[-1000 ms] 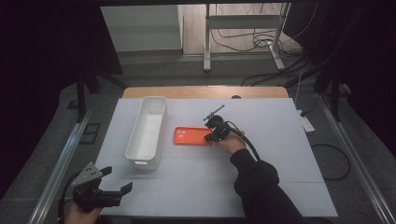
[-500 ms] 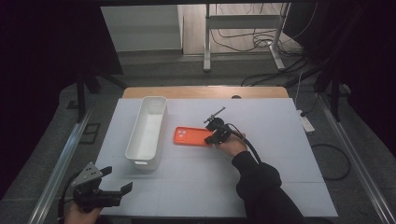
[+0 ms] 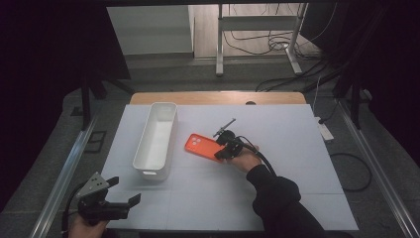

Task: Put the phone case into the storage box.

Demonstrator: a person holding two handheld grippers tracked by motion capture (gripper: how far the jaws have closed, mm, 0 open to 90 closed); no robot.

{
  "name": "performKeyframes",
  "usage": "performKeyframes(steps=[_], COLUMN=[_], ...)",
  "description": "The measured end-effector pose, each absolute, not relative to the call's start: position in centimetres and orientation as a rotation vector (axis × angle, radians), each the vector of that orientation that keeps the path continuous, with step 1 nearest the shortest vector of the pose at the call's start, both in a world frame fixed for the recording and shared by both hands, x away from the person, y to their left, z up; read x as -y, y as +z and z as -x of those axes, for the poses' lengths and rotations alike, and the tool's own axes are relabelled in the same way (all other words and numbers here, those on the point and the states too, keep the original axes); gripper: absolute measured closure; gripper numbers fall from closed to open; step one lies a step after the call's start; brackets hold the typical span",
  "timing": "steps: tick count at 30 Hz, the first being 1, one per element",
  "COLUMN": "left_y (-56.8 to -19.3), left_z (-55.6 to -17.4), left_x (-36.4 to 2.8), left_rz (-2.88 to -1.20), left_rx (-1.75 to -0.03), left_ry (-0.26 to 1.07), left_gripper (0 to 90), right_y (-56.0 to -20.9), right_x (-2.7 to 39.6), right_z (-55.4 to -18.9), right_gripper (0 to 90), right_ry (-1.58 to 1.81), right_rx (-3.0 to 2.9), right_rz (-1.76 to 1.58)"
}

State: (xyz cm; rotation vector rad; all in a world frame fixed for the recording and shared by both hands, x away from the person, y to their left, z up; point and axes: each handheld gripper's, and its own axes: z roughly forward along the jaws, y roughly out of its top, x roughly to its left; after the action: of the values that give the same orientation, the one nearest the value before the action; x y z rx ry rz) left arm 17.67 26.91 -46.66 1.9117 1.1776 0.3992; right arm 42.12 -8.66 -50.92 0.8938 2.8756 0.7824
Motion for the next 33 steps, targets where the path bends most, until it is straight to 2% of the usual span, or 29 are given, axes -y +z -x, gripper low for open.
performKeyframes(steps=[33], left_y=[-46.6], left_z=[-17.7], left_x=[-26.9], left_rz=[-1.912], left_rx=[-1.177], left_ry=[0.4], left_gripper=[2.6], right_y=[-51.1], right_x=[6.4], right_z=[-40.3], right_gripper=[88.7], right_ry=[0.799], right_rx=[-2.939], right_rz=[-0.783])
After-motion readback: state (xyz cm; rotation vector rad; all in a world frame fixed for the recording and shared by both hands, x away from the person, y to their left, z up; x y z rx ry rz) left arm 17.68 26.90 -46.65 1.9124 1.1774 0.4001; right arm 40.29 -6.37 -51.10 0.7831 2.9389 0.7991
